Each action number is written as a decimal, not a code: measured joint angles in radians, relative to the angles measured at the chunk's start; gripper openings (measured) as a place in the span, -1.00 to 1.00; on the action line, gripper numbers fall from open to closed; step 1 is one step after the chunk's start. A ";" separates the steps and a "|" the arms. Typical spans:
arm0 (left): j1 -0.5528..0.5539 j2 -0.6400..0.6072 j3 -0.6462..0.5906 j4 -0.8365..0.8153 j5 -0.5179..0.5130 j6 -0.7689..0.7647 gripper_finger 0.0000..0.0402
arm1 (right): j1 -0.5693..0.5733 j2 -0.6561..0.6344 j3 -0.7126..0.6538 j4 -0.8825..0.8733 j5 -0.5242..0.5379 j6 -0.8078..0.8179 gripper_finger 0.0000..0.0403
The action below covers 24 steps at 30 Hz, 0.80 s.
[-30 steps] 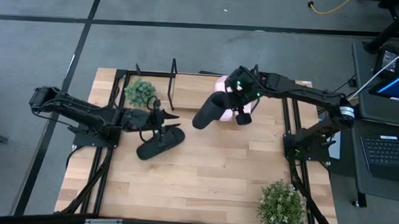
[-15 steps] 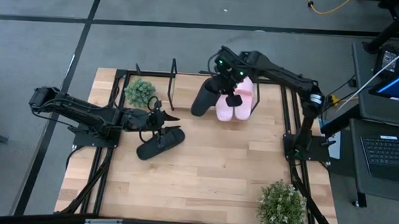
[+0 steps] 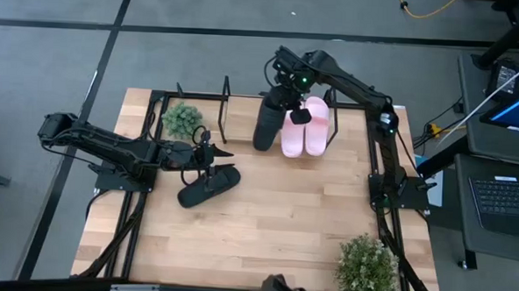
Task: Pick and place slides into the shelf
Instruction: Put the bottom black slides on the shelf
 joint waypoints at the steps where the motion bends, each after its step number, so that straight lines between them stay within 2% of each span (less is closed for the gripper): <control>1: 0.000 0.000 0.000 0.000 0.000 0.000 -0.35 | -0.005 0.013 0.011 0.001 0.000 -0.007 -1.00; 6: 0.000 0.000 0.000 0.000 0.000 0.000 -0.35 | -0.026 0.054 0.033 0.007 0.001 -0.050 -1.00; 24: 0.000 0.000 0.000 0.000 0.000 0.000 -0.35 | -0.053 0.073 0.033 0.129 0.038 -0.103 -1.00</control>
